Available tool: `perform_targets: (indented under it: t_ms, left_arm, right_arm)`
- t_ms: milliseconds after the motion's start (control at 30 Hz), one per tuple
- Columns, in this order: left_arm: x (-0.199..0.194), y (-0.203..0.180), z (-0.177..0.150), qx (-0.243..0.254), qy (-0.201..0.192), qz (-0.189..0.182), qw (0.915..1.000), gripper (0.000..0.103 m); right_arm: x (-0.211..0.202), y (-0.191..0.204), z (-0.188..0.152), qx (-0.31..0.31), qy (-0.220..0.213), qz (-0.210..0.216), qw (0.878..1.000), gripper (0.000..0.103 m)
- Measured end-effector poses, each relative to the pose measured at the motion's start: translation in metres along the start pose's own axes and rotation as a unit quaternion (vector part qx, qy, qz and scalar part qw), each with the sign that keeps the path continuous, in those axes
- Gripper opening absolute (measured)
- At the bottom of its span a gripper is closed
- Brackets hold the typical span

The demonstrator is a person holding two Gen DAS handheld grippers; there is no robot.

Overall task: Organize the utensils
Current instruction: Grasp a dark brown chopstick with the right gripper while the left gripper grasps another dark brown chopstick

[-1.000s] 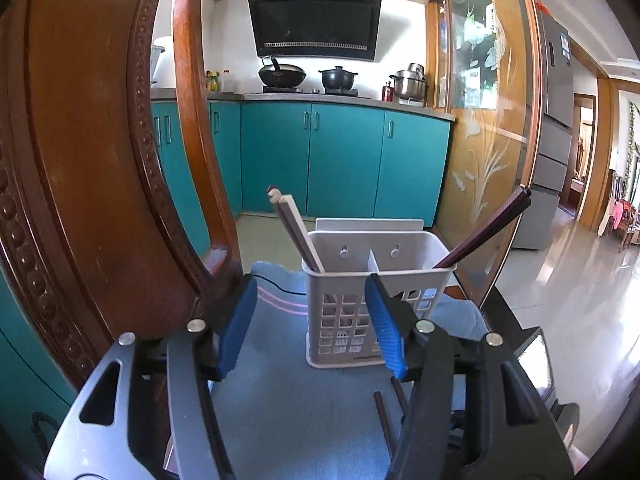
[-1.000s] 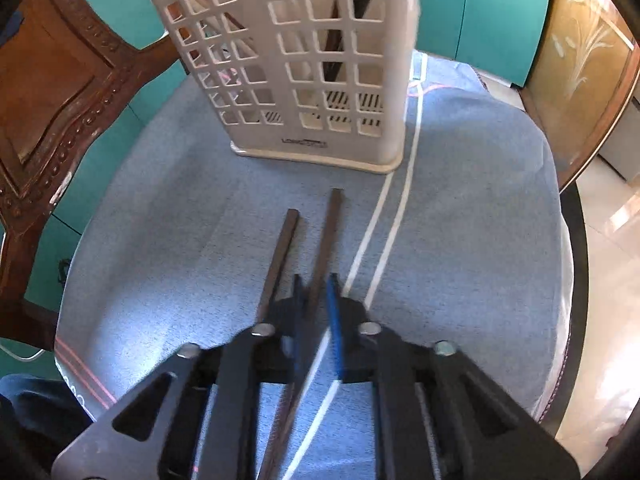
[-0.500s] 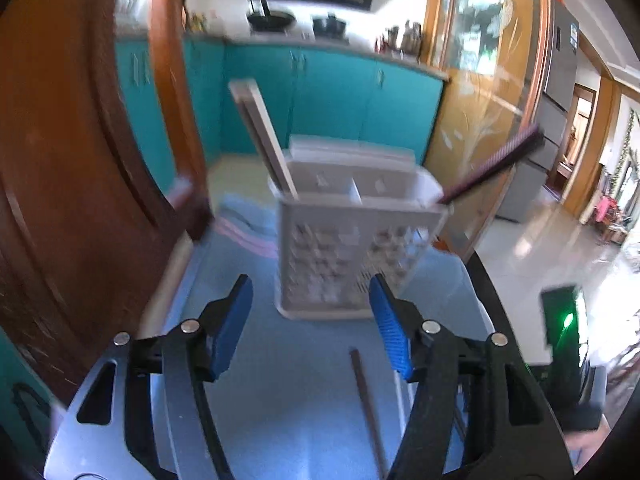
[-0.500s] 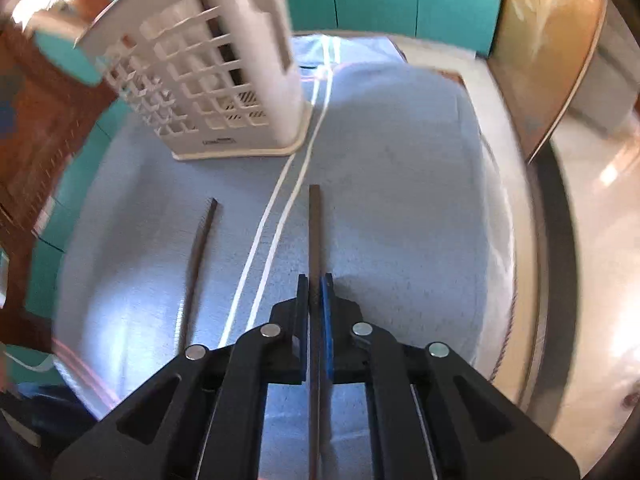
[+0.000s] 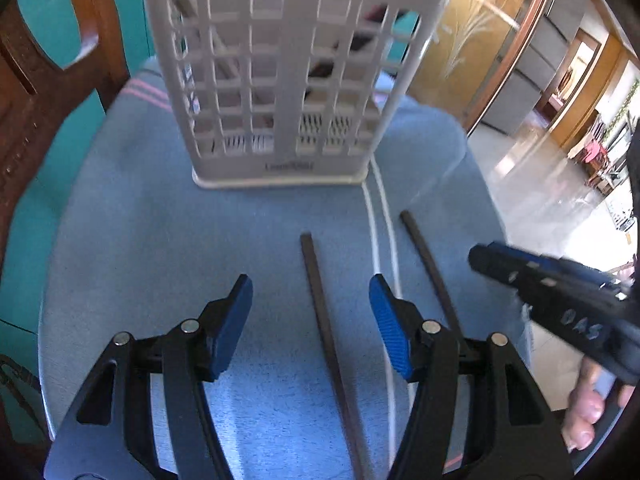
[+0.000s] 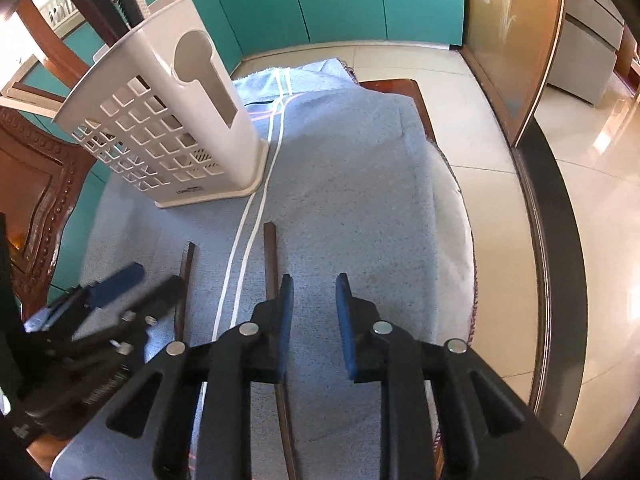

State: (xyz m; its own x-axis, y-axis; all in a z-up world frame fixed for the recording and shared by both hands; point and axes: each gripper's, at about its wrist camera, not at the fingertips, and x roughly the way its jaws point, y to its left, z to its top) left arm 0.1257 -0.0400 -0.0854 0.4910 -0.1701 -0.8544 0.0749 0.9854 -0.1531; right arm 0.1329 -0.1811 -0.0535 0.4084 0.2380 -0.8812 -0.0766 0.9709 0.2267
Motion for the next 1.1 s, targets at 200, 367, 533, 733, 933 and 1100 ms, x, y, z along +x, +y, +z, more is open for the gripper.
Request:
perform_targets:
  t_ms: [200, 367, 533, 733, 933, 1100]
  left_arm:
    - [0.009, -0.001, -0.006, 0.016, 0.004, 0.020, 0.9997, 0.058]
    - [0.009, -0.005, -0.013, 0.043, -0.004, 0.028, 0.9987, 0.021]
    - [0.002, -0.009, -0.012, 0.056, -0.007, 0.012, 0.9983, 0.011]
    - [-0.011, -0.010, -0.005, 0.065, -0.023, 0.017, 0.9974, 0.009]
    - [-0.012, -0.001, 0.001, 0.057, -0.025, 0.026, 0.9977, 0.013]
    - [-0.015, -0.002, 0.000, 0.056, -0.026, 0.029, 0.9977, 0.022]
  right_arm:
    - [0.000, 0.001, 0.000, -0.001, -0.001, 0.000, 1.000, 0.026]
    - [0.003, 0.002, 0.001, -0.001, 0.001, -0.002, 1.000, 0.027]
    - [0.007, 0.005, 0.001, -0.004, 0.004, -0.006, 1.000, 0.027]
    - [0.011, 0.011, 0.000, -0.010, 0.008, -0.007, 1.000, 0.028]
    - [0.017, 0.023, -0.005, -0.038, 0.014, -0.013, 0.999, 0.029]
    - [0.024, 0.034, -0.010, -0.064, 0.016, -0.028, 0.997, 0.029]
